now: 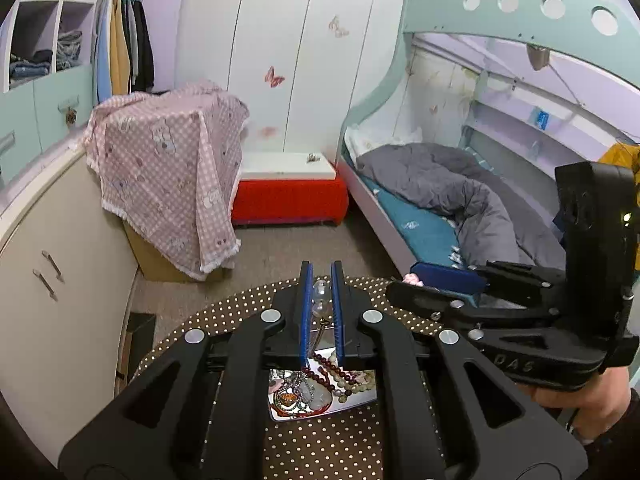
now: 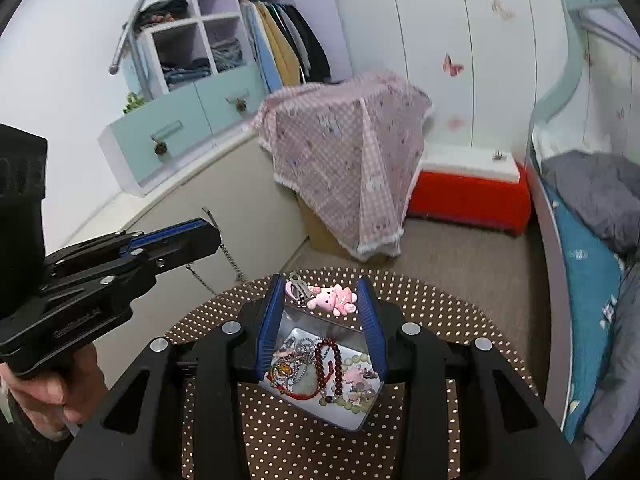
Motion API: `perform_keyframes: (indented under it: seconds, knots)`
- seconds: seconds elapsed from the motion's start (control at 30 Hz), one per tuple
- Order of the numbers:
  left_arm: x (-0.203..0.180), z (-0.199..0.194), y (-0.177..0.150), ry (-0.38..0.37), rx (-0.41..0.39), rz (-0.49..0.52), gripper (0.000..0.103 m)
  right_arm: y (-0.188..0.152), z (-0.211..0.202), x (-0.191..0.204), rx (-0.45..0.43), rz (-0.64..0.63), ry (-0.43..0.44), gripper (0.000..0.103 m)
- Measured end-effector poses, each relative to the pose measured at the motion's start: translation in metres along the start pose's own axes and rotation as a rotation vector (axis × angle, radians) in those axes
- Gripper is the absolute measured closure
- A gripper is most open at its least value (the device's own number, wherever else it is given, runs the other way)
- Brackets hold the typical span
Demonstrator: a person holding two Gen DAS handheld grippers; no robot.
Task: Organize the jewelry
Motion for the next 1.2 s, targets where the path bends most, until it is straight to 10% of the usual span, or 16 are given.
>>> perform_keyframes:
  seconds: [0.1,0.17,0.23,1.2]
  knots:
    - [0.005,0.012,-0.004,0.025,0.037,-0.01,0.093,-0.005,0.013,0.002,0.041,0.013,0.01,0.064]
    - [0.011,0.013,-0.007,0.051,0.054,-0.024,0.079,-0.007,0.017,0.002,0.05,0.034,0.019,0.04]
    - [0.016,0.007,-0.007,0.085,0.029,-0.048,0.005,-0.01,0.017,0.001,0.048,0.038,-0.005,0.016]
    - [-0.061,-0.162,-0.051,0.365,-0.253,0.014,0.006,-0.042,-0.141,0.02,-0.217,0.089,-0.198,0.008]
Point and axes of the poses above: each gripper's, at about its wrist camera, not at the fingertips, and z roughly the way its jaws point, x to its left, y to its top, the point moved 4 cm from there along z, roughly the way its jaws point, and after that the axes turned 12 degrees about -y, right-handed, at the moved point
